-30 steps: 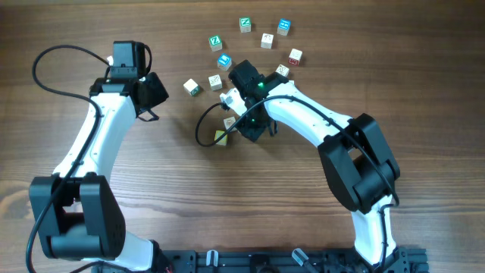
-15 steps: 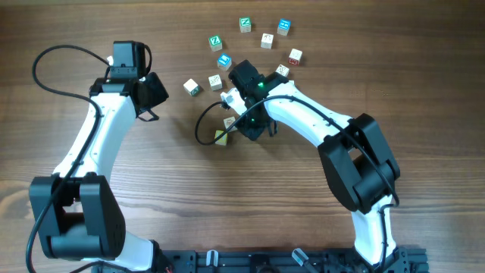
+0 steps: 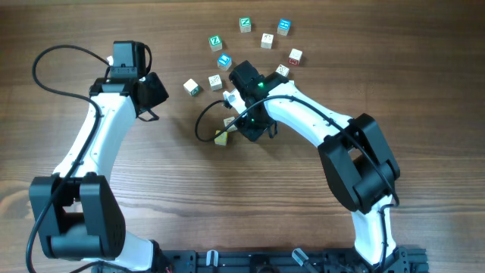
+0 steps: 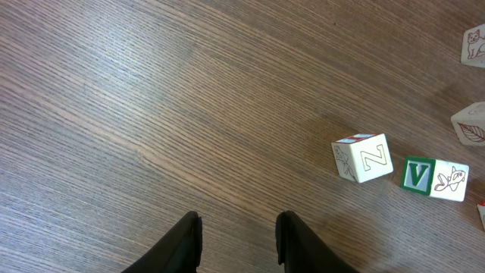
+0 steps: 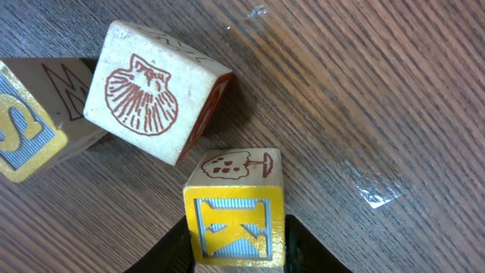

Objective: Form a circle
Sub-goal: 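Grasp the yellow K block with the right gripper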

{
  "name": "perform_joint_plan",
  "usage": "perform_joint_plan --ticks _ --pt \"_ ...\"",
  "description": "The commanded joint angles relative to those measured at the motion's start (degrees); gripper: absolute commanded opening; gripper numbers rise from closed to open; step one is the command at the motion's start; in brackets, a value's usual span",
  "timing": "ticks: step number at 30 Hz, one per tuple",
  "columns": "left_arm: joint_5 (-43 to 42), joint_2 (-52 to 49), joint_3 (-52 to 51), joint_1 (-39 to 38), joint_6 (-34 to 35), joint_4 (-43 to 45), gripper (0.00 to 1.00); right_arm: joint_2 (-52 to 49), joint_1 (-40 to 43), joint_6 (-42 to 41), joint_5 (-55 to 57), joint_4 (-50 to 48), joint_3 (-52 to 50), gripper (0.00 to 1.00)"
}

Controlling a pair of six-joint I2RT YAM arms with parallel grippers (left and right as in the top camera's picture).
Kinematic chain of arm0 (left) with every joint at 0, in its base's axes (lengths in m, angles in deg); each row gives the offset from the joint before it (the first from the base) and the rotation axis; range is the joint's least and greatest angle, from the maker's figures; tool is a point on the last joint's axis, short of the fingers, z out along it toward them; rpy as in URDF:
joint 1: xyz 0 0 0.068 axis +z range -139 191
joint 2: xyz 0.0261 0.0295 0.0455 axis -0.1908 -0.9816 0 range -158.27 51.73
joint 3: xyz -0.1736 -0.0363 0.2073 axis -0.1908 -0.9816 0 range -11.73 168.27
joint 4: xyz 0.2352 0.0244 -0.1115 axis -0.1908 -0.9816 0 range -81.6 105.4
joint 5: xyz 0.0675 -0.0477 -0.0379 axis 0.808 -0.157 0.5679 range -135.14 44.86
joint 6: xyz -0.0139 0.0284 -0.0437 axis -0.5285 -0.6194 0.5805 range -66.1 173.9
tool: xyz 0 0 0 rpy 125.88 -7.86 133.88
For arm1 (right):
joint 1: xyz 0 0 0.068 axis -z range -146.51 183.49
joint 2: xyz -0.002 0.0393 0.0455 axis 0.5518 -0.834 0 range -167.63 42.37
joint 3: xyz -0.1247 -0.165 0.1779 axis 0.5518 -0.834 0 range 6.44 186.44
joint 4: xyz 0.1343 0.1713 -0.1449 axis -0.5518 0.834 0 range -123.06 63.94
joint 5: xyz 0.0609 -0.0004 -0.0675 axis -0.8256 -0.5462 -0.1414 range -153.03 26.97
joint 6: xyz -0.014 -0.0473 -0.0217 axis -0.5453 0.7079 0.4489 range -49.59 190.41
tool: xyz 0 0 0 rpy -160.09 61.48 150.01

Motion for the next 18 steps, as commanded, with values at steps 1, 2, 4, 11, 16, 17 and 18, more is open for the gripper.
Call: perform_joint_plan --ticks 1,2,4,11,16,17,18 --pt "0.5 0.2 -0.4 0.1 0.1 0.1 0.34 -0.7 0.0 -3.5 -1.3 0.2 -0.2 0.36" --pt "0.5 0.2 -0.4 0.1 0.1 0.1 0.35 -0.7 0.0 -3.7 -1.3 0.2 -0.2 0.36" --pt "0.5 0.2 -0.4 0.1 0.1 0.1 0.35 -0.7 -0.1 -3.7 -1.3 0.2 -0.2 0.36" --pt "0.5 0.2 -0.4 0.1 0.1 0.0 0.36 -0.7 -0.1 -3.9 -1.3 0.2 -0.2 0.36" --pt "0.5 0.2 -0.4 0.1 0.1 0.0 0.36 -0.7 -0.2 -3.9 -1.7 0.3 -0.2 0.36" --pt "0.5 0.2 -0.4 0.1 0.1 0.0 0.36 -0.7 -0.2 -3.9 -2.6 0.4 -0.2 0.36" --pt "0.5 0.2 -0.4 0.1 0.1 0.0 0.36 -0.7 -0.3 -3.9 -3.5 0.4 -0.2 0.36"
